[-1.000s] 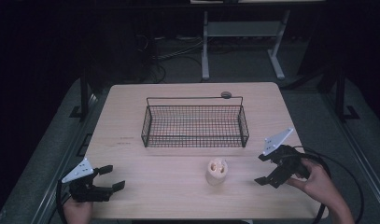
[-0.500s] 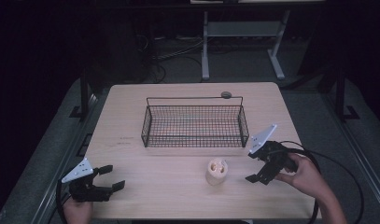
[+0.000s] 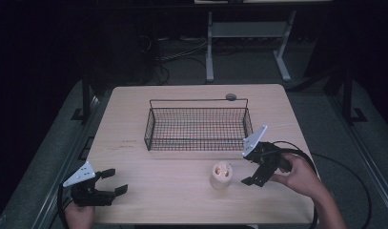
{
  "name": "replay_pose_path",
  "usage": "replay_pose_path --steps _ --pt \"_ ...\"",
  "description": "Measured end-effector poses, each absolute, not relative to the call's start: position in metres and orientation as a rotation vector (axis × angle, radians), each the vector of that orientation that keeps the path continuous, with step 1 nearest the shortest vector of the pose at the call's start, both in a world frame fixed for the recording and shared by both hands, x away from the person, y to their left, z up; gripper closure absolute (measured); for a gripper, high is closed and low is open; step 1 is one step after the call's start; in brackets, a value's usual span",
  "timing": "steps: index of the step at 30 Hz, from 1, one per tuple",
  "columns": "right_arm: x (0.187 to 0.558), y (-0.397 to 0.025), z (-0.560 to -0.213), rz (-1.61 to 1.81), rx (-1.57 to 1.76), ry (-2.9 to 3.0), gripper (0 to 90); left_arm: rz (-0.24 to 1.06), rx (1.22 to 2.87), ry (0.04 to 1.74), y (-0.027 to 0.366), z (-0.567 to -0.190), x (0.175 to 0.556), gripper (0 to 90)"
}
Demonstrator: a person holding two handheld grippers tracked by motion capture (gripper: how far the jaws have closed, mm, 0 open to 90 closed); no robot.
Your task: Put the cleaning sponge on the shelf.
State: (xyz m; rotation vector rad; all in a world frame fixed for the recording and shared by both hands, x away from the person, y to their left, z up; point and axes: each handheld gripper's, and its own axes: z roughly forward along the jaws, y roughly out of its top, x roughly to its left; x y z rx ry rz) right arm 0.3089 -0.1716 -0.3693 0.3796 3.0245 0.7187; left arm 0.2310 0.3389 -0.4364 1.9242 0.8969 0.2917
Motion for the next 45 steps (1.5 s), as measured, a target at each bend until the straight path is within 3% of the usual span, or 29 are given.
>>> replay_pose_path --steps 45 --pt "0.326 -0.108 -0.382 0.611 0.248 3.122 17.0 0.292 1.917 0.899 0.34 -0.436 0.231 13.4"
